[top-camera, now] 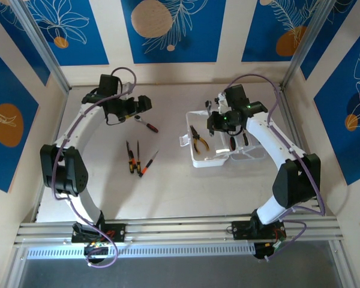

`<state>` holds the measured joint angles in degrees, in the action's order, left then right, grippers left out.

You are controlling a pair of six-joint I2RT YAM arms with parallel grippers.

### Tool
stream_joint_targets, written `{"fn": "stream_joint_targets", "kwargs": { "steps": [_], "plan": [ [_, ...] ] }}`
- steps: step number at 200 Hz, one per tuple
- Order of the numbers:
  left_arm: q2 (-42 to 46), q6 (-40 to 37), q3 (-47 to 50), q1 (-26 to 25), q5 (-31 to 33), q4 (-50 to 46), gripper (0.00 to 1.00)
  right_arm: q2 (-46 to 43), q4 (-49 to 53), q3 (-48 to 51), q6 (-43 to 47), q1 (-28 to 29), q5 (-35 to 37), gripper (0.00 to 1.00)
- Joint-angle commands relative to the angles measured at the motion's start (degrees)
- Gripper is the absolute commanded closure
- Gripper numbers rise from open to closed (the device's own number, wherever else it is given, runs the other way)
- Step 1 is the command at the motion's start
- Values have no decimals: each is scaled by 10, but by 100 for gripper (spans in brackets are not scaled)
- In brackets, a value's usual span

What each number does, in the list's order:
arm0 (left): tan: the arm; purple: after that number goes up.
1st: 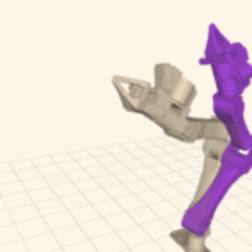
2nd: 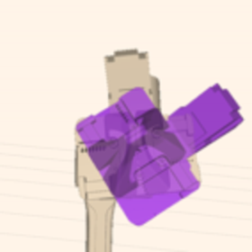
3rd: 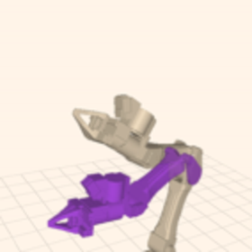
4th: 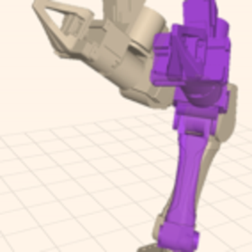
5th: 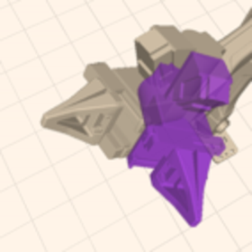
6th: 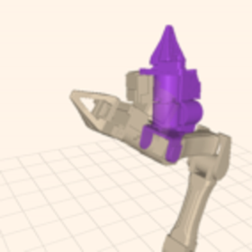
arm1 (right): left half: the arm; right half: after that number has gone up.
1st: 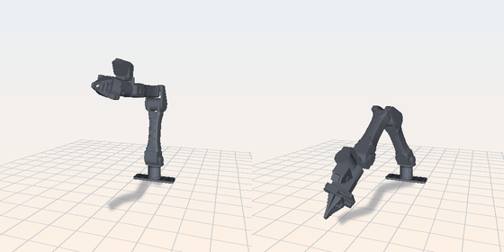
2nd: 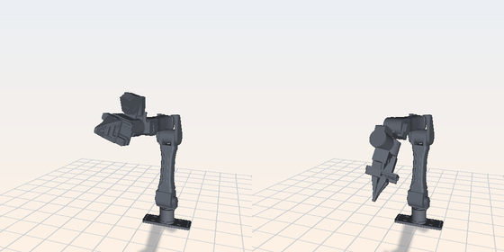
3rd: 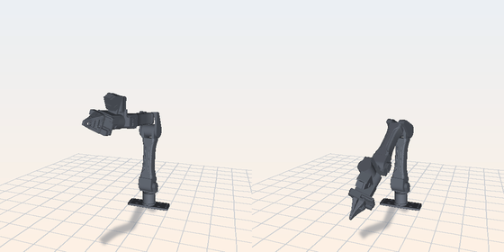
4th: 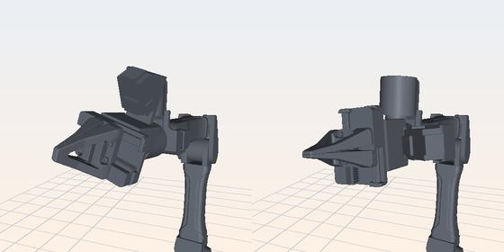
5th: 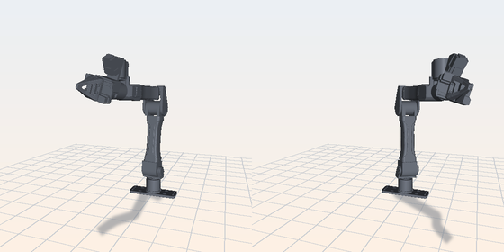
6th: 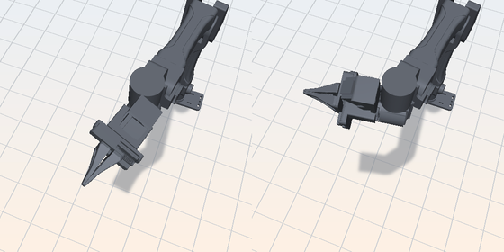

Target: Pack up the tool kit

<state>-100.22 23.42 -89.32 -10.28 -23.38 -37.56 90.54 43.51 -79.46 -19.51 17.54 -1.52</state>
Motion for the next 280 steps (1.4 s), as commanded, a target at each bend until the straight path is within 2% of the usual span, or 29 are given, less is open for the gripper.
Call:
{"fn": "stream_joint_targets", "kwargs": {
  "steps": [1,56,122,173,191,225,264,280],
  "plan": [
    [14,-48,29,7,64,-71,0,-4,55,6,40,0,88,100],
    [14,-54,67,11,84,-66,0,43,81,-3,68,15,199,100],
    [21,-56,80,11,90,-66,0,135,119,-59,30,56,372,100],
    [25,-57,89,11,94,-67,0,155,157,-78,-3,65,422,100],
    [26,-60,89,11,97,-70,0,158,164,-85,-5,65,426,94],
    [31,-64,96,11,104,-75,0,152,166,-95,1,69,413,70],
    [37,-67,114,11,109,-79,0,137,160,-112,17,85,379,52],
    [37,-67,127,11,116,-82,0,128,158,-120,27,93,356,41]
  ]
}}
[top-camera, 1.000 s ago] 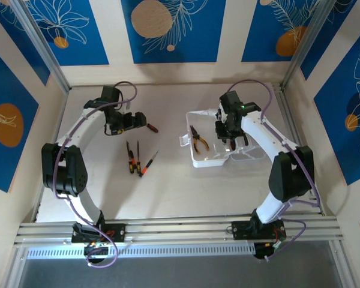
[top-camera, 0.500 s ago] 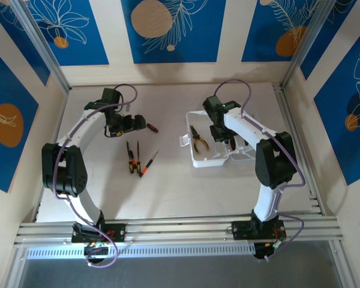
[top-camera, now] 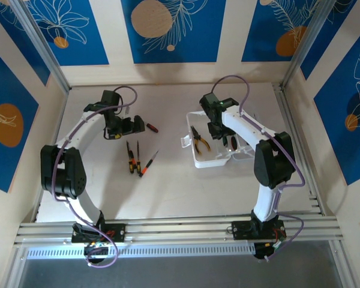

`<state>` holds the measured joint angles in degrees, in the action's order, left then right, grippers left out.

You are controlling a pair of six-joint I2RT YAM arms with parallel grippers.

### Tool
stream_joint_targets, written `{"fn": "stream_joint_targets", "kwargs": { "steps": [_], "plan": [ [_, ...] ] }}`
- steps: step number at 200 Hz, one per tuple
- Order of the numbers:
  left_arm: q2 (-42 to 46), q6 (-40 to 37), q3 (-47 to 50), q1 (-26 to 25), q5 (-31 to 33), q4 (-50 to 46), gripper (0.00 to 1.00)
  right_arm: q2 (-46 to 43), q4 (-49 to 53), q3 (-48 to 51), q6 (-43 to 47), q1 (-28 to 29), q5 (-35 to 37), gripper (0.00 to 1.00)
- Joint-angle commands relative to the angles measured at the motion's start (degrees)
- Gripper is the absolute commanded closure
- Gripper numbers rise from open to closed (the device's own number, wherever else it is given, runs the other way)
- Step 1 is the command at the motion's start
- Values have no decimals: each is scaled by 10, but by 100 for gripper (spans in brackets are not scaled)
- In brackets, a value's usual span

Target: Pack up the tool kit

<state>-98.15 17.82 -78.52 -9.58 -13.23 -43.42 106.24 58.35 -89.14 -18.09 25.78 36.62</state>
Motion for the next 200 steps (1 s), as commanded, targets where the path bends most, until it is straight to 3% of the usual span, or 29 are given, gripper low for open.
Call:
{"fn": "stream_joint_targets", "kwargs": {
  "steps": [1,28,44,81,121,158,200],
  "plan": [
    [17,-11,20,4,15,-24,0,-30,9,-24,14,11,-26,40],
    [18,-4,55,4,38,-28,0,-55,-6,-34,42,33,-89,10],
    [20,11,85,4,39,-10,0,-74,-26,-33,54,45,-136,0],
    [11,43,142,4,26,31,2,-92,-62,-23,57,54,-216,1],
    [28,61,192,1,15,51,18,-81,-67,-14,55,54,-229,1],
    [52,66,224,1,26,43,40,-76,-73,-12,54,51,-237,1],
    [31,67,237,-8,29,51,48,-71,-74,-17,55,46,-243,1]
  ]
}}
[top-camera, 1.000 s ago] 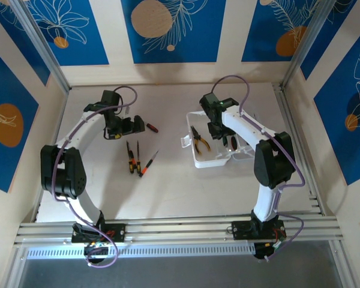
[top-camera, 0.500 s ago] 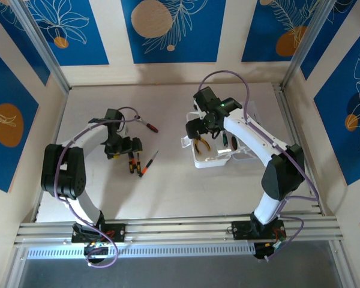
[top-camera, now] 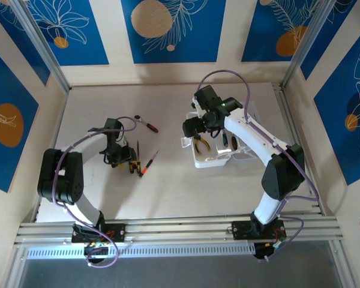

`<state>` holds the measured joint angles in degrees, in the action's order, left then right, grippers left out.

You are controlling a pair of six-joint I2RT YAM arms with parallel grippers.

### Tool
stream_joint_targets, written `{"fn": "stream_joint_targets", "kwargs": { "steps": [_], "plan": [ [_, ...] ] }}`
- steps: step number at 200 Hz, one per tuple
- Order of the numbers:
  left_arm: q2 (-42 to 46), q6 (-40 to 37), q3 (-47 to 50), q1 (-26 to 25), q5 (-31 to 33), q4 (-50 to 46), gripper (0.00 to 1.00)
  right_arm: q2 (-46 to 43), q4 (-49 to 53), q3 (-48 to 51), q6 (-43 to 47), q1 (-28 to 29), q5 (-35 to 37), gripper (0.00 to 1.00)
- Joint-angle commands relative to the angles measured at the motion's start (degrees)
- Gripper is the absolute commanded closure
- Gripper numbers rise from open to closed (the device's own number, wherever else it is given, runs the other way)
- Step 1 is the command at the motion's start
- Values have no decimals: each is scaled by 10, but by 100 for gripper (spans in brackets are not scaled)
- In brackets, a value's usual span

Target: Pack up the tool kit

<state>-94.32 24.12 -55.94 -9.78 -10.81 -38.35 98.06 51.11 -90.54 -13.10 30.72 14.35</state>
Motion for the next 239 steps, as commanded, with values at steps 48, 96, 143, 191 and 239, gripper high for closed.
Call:
{"fn": "stream_joint_targets", "kwargs": {
  "steps": [48,96,143,191,239],
  "plan": [
    [-29,-2,10,-13,20,-4,67,10,-1,0,6,-8,-26,1],
    [-45,-7,8,-20,47,-11,68,8,-2,1,5,-12,-29,1],
    [-57,-9,14,-25,59,-9,84,1,-3,9,4,-16,-30,1],
    [-36,-42,-13,-25,48,-39,100,-20,-7,22,1,-26,-43,1],
    [55,-55,-89,-26,13,-80,100,-57,-32,39,-12,-43,-112,1]
  ]
}}
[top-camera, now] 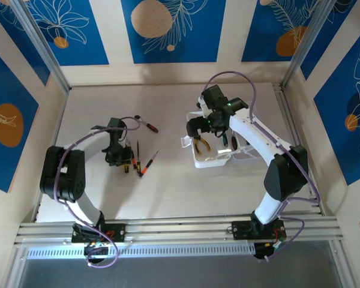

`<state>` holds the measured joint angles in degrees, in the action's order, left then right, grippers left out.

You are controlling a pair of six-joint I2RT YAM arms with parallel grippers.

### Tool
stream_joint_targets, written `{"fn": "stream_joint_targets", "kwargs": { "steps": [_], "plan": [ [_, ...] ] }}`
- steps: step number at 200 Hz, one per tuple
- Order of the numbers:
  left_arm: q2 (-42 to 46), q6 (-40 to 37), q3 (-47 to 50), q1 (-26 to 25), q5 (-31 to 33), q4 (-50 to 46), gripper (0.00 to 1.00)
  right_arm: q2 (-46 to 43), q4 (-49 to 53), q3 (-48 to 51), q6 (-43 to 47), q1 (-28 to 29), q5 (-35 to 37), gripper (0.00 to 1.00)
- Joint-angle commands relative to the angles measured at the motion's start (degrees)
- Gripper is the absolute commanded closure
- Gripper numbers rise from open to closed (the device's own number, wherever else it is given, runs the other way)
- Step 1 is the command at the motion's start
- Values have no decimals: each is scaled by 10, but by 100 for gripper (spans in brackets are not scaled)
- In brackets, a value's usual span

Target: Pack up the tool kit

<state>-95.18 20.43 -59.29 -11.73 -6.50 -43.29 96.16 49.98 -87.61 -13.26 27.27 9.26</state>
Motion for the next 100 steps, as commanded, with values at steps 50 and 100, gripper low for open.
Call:
{"fn": "stream_joint_targets", "kwargs": {
  "steps": [50,100],
  "plan": [
    [46,-43,-194,-77,-148,-27,100,-74,-118,27,-71,-22,-214,1],
    [-18,22,-256,-175,-286,120,100,-70,-209,32,-141,-24,-251,5]
  ]
}}
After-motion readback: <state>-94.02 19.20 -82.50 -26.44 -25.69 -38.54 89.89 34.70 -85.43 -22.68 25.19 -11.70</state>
